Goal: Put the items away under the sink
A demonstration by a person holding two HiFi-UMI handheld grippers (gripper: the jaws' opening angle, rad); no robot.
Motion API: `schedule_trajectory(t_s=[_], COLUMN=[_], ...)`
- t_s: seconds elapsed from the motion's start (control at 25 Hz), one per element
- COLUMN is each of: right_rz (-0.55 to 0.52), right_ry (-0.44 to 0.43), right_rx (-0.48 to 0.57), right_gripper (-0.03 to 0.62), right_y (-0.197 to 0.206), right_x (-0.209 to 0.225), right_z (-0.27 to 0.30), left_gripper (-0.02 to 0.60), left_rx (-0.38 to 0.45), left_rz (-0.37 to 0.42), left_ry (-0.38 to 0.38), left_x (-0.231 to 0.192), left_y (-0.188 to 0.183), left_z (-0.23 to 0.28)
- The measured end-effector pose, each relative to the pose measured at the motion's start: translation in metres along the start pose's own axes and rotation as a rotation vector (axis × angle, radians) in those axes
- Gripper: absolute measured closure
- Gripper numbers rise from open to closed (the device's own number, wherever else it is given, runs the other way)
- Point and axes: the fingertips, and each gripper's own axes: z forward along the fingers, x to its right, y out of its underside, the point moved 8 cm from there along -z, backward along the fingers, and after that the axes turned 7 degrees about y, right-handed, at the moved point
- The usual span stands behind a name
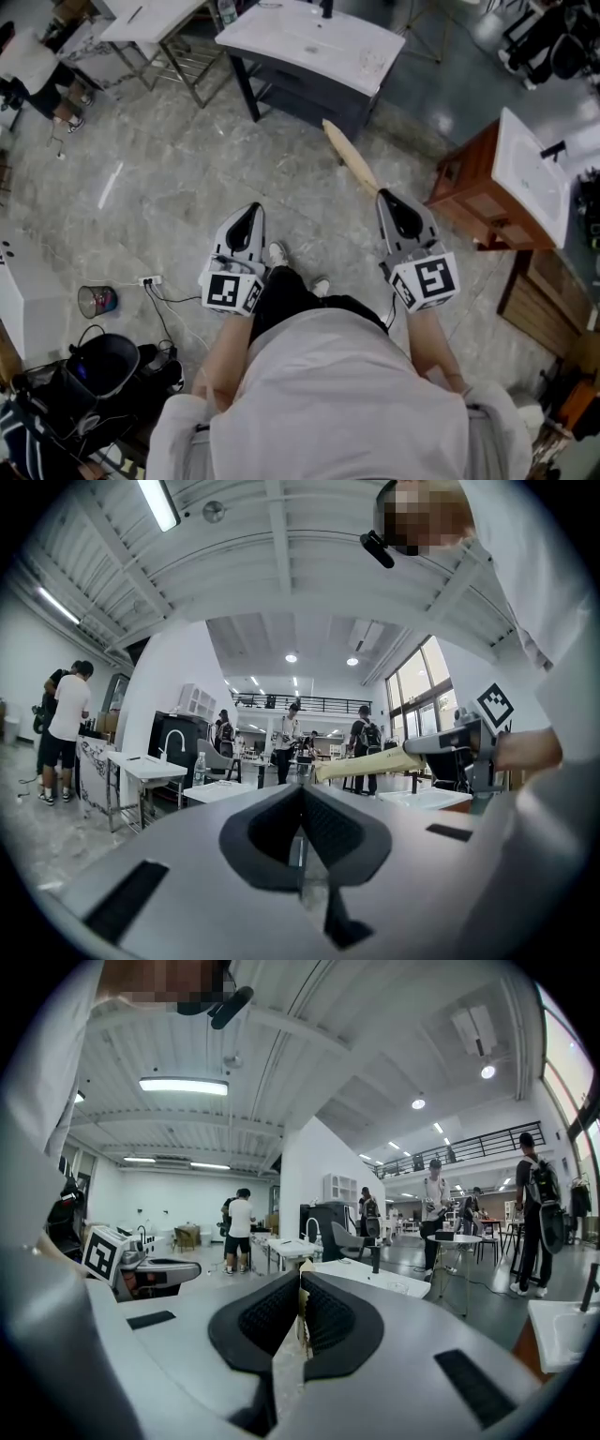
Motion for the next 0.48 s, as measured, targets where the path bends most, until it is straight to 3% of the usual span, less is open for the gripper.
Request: schedule_trajectory(t_s=[0.28, 0.48], right_rz=[-0.039, -0.042], right_ry=[-0.007, 0.005], right_rx=[-0.006, -0.012], right_gripper=[0.56, 0.56], right_y=[0.0, -0.003], right_x=[0.004, 0.004], right_z=[0.019, 0.054], left_gripper=[0.578, 0.578], left_rx=[0.022, 0.016], left_rz=[0.01, 0.005], left_ry=[0.037, 0.058], left_x=[-0.007, -0.037], left_y=[-0.001, 0.005], left_z=[0.029, 0.053])
